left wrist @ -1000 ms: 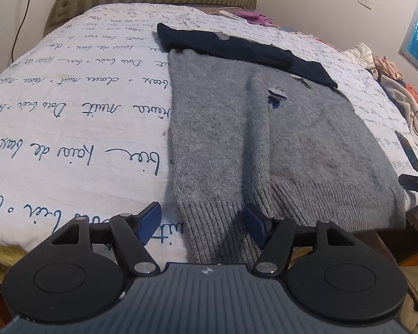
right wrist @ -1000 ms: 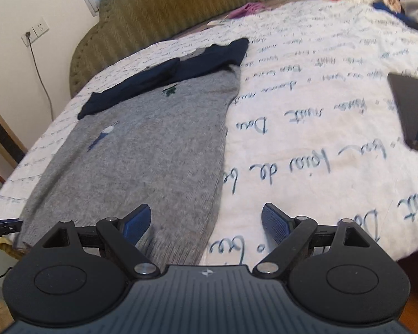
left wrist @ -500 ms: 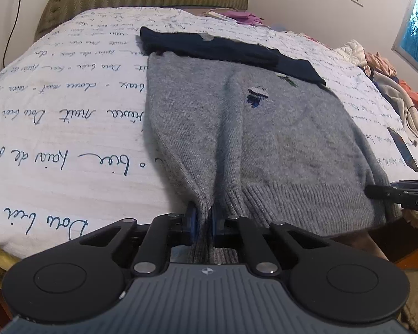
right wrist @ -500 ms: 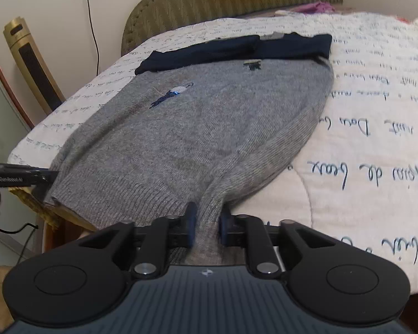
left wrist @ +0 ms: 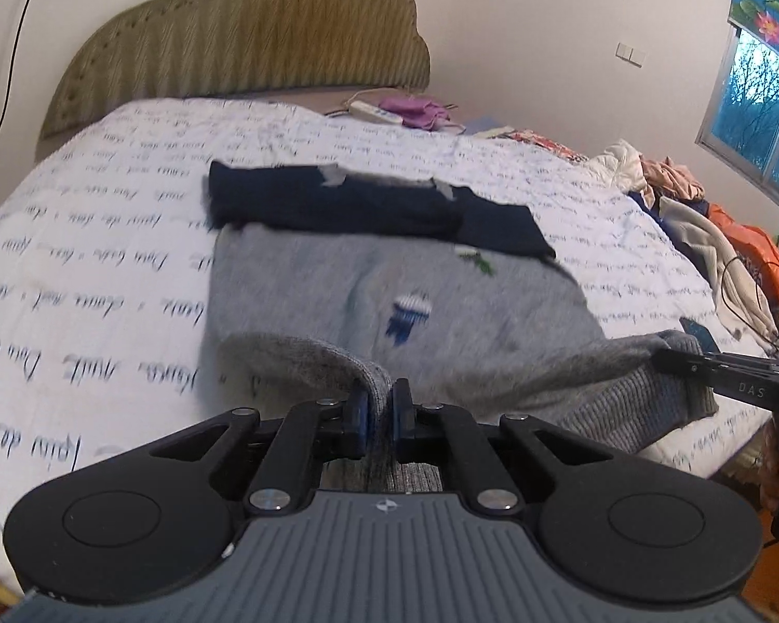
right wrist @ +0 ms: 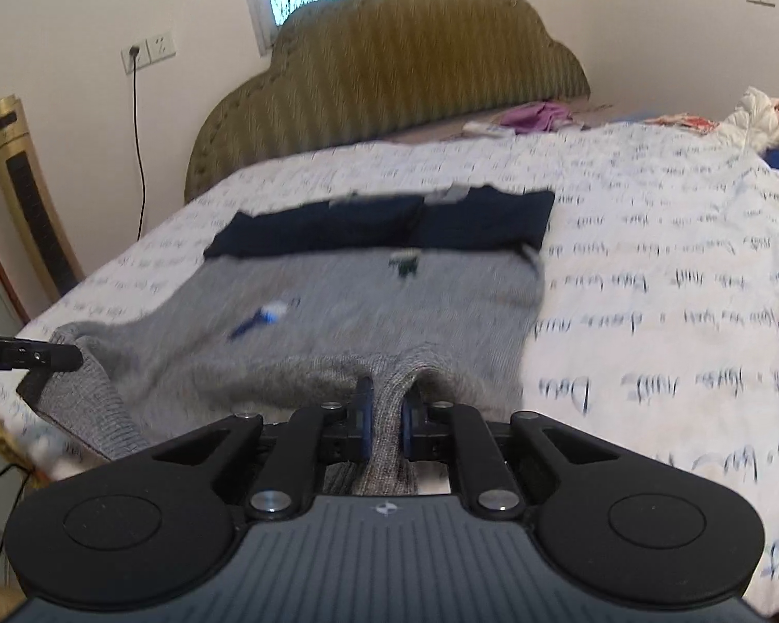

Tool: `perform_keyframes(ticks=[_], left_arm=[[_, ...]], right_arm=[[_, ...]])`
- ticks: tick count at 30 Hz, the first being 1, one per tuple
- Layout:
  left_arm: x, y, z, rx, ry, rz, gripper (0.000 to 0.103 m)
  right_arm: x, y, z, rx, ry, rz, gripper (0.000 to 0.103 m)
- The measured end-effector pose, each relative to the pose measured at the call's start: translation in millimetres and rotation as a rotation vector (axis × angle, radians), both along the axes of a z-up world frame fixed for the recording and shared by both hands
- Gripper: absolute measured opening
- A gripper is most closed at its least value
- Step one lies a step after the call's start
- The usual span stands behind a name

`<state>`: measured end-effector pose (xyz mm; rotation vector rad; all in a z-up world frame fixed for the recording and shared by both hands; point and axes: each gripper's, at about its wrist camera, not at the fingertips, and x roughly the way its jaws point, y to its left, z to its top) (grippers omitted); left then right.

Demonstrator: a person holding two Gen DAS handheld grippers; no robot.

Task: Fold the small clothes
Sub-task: 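Lift the hem with both tools toward the folded sleeves at the collar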

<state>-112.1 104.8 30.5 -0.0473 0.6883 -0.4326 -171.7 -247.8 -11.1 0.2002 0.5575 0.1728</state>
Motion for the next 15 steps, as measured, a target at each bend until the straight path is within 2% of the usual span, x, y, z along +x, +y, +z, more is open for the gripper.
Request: perform_keyframes(ticks=[5, 9, 12, 15], left_arm=[[5.2, -8.5, 11.5, 0.018, -0.058, 0.016, 0.007], [26.6, -7.8, 15.8, 0.010, -0.066, 0.066, 0.007], [53.1, -7.3, 8.2, 0.028, -0.029, 0.125, 0.007], [73.0, -6.4, -6.3, 0.034, 0.030, 0.150, 0.007]], right_arm=[[16.4, -6.3, 8.3, 0.033, -0.013, 0.018, 0.010], [40.7, -10.9, 7.6, 0.039, -0.003, 0.015, 0.010], [67.4, -23.6, -5.3, 0.106, 0.039, -0.007, 0.011], [91.9, -37.1, -29.0, 0.174, 0.130, -0.039, 0.013]])
